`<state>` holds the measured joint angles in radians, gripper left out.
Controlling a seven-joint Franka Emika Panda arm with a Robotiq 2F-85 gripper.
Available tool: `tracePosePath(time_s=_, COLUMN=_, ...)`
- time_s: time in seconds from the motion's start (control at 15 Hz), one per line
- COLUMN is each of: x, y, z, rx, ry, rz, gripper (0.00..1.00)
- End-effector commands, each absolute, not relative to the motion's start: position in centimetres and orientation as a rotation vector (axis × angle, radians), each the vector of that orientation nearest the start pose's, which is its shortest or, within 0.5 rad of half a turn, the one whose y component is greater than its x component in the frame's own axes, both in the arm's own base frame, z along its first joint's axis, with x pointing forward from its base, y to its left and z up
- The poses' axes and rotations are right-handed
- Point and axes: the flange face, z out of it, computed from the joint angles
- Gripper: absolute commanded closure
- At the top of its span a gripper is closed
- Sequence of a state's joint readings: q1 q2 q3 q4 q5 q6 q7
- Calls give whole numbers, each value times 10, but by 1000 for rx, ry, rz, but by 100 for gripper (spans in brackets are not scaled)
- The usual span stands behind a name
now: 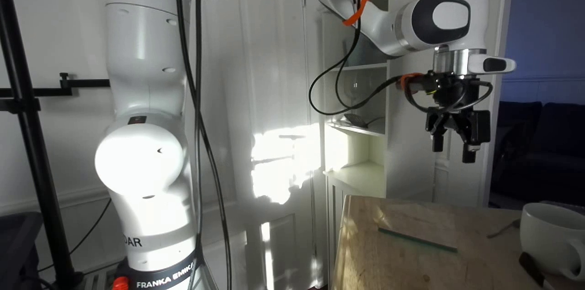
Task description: Pick up the silver teaspoon from the white mug and put it on the table
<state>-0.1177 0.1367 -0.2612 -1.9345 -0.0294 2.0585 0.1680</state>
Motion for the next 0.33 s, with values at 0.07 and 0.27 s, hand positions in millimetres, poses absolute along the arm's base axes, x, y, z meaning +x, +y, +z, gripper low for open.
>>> tracePosePath(time_s=0.07, x=540, y=-228, z=430, rx=-3058, ry=867, rz=30, gripper=0)
tracePosePath(time_s=0.27, x=540, y=-228, z=429, rx=-3053, ry=867, rz=33, gripper=0)
